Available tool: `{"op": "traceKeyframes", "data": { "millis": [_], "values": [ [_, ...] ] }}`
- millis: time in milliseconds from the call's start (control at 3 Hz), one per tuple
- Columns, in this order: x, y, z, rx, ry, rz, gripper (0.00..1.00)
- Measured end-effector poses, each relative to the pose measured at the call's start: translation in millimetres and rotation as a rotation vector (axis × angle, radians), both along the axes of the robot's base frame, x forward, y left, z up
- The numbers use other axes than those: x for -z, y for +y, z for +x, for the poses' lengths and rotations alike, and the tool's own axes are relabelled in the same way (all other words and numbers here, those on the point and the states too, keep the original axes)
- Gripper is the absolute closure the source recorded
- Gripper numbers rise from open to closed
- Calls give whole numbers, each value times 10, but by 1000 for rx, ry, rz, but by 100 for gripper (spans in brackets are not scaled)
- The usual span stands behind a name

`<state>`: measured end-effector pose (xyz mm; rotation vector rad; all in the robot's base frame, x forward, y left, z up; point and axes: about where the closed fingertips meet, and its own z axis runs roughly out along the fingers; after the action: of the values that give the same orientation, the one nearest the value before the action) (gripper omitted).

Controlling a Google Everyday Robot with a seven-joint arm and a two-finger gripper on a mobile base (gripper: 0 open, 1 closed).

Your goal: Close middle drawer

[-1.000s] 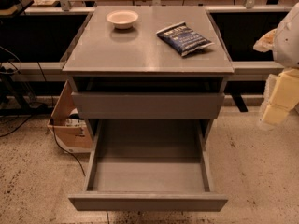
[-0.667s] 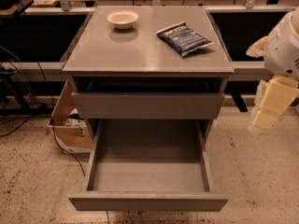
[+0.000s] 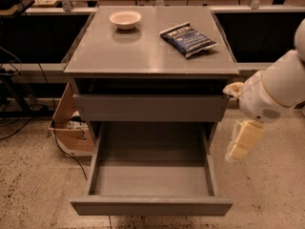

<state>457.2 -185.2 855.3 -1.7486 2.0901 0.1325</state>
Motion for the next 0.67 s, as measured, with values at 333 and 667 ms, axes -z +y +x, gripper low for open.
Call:
{"op": "traceKeyframes", "data": {
  "millis": [333,667],
  "values": [
    [635,163,88,-68,23,71,0],
    [1220,322,147,-107,57,121,0]
  ]
}}
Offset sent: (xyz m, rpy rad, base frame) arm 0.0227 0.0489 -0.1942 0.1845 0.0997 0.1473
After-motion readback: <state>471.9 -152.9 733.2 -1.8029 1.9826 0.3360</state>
